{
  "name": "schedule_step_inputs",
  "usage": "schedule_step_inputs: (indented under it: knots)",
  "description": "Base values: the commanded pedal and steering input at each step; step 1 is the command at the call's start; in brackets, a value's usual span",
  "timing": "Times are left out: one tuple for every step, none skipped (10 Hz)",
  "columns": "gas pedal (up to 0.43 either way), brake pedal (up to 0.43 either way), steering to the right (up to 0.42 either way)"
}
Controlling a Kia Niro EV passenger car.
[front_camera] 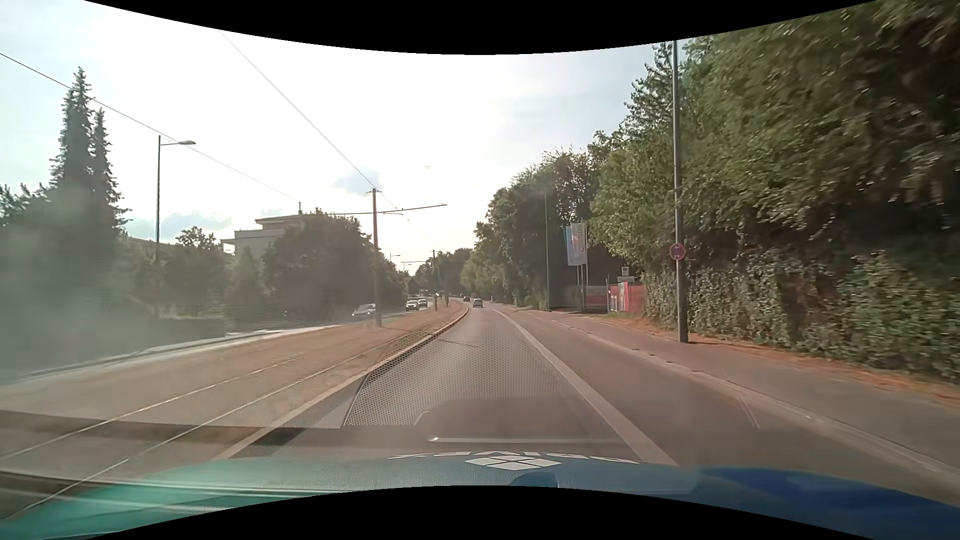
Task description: Follow the waypoints while adhering to traffic rules and regulations
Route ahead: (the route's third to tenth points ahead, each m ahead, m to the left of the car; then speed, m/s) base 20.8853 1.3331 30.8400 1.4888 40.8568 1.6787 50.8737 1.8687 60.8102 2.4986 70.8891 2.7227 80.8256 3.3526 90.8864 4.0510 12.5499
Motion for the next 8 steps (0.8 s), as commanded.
schedule_step_inputs:
  knots:
    - [0.138, 0.0, -0.005]
    - [0.138, 0.0, -0.007]
    - [0.138, 0.0, -0.008]
    - [0.138, 0.0, -0.009]
    - [0.138, 0.0, -0.011]
    - [0.138, 0.0, -0.011]
    - [0.138, 0.0, -0.01]
    - [0.138, 0.0, -0.01]
